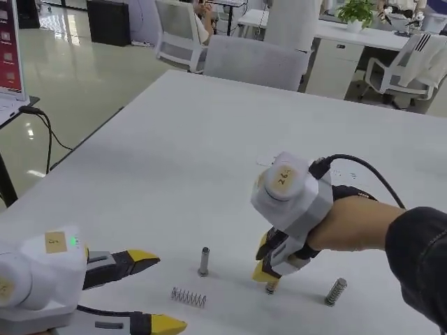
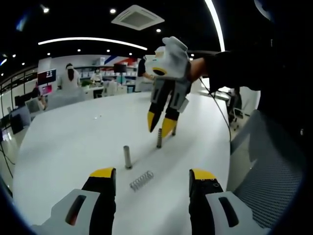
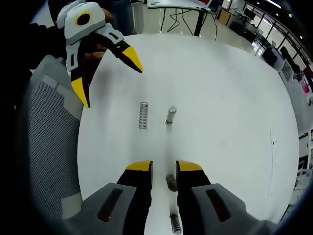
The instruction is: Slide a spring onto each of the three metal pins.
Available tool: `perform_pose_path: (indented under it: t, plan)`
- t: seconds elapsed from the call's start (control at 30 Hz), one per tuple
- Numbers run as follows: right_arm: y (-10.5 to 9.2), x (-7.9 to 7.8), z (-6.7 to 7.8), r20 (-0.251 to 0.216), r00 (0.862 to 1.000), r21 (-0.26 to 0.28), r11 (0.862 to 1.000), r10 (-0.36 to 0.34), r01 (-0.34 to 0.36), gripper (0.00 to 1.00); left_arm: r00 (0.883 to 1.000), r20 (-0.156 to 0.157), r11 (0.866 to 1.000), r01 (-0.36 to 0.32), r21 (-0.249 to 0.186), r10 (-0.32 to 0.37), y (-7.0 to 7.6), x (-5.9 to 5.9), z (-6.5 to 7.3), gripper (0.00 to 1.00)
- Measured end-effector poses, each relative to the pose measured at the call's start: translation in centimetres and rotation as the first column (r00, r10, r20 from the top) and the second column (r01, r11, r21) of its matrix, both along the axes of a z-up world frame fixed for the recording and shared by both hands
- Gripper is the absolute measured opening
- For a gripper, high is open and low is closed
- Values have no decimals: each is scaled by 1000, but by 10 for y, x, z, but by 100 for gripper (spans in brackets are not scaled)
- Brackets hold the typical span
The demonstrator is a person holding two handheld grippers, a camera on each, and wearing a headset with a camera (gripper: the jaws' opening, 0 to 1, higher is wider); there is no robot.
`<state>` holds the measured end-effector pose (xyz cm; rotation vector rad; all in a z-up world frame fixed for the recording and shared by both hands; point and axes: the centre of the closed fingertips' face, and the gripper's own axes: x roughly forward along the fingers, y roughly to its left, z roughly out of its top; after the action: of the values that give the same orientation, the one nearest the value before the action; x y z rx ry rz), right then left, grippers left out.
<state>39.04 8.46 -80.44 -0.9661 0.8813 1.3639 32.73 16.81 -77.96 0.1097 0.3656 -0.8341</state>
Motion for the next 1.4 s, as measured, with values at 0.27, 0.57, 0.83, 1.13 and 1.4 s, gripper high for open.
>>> perform_pose_path:
  t: [0.27,0.57,0.83,1.13,1.4]
  plan:
    - [20,-16,-2,-11,999,26,999,33,-33,15,1000,-1,1000,-2,1,2,1,-3,1,55]
    - [41,-32,-14,-43,997,44,997,65,-63,15,1000,-4,1000,-4,2,4,3,-4,0,55]
    - [53,-37,-29,-51,997,49,997,60,-57,15,1000,-6,1000,-13,4,13,8,-4,-1,55]
    - [63,-37,-43,-64,997,42,999,33,-31,14,1000,-13,1000,-17,4,17,10,-5,-4,54]
    - [65,-37,-52,-62,998,26,999,25,-23,14,1000,-16,1000,-16,5,16,11,-5,-4,54]
